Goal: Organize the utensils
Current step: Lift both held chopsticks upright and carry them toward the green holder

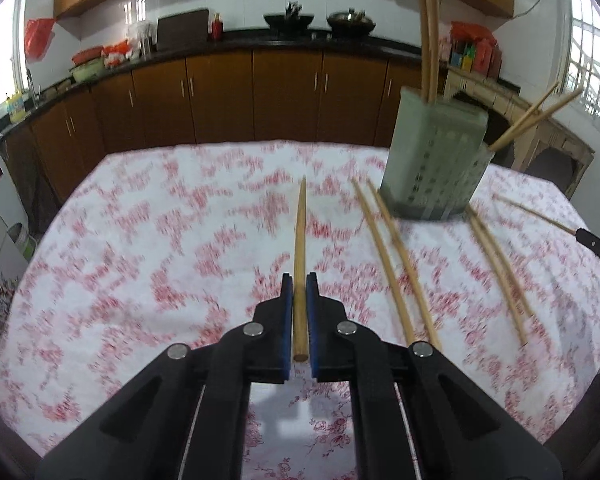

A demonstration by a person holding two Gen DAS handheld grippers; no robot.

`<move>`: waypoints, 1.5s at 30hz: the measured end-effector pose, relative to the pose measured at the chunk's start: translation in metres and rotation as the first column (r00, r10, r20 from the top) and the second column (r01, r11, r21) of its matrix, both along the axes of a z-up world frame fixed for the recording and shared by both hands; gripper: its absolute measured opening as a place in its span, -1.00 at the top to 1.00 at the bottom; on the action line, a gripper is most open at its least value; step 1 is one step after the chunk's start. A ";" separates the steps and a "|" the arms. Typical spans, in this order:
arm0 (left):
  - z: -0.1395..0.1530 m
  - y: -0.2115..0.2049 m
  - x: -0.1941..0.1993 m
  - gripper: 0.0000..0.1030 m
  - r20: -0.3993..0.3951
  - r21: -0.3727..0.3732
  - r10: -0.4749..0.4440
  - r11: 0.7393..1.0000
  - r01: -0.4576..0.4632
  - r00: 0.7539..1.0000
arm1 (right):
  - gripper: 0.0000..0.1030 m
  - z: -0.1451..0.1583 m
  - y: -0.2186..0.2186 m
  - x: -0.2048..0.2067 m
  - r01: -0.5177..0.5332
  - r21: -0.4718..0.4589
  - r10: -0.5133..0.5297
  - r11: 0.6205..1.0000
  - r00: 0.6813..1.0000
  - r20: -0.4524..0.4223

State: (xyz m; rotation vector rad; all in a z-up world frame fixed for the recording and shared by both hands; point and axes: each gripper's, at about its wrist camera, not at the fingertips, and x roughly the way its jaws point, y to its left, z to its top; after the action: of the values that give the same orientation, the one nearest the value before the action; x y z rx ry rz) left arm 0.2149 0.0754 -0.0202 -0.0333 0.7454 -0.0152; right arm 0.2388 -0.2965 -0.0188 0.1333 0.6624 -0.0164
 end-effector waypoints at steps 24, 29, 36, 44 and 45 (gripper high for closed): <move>0.080 0.001 -0.001 0.85 0.215 -0.050 -0.001 0.999 0.012 0.977 | 0.85 0.052 -0.002 -0.006 -0.010 0.028 0.005 1.000 0.987 0.158; 0.084 0.001 0.001 0.85 0.222 -0.059 0.003 0.998 0.011 0.975 | 0.85 0.055 0.000 -0.006 -0.014 0.024 0.010 1.000 0.986 0.165; 0.088 0.002 0.001 0.85 0.230 -0.063 0.007 0.998 0.007 0.973 | 0.85 0.057 0.002 -0.005 -0.017 0.022 0.013 1.000 0.985 0.175; 0.099 0.001 -0.002 0.86 0.254 -0.064 0.007 0.998 0.010 0.967 | 0.86 0.068 0.005 -0.008 -0.028 0.016 0.024 0.999 0.979 0.203; 0.101 0.001 -0.002 0.86 0.257 -0.064 0.007 0.998 0.010 0.966 | 0.86 0.070 0.006 -0.009 -0.031 0.015 0.027 0.999 0.978 0.209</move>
State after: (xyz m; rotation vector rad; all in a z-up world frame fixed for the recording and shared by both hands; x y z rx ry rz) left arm 0.2133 0.0763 0.0805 -0.0908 0.4843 -0.0446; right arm 0.2300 -0.2909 0.0514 0.1403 0.4544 0.0311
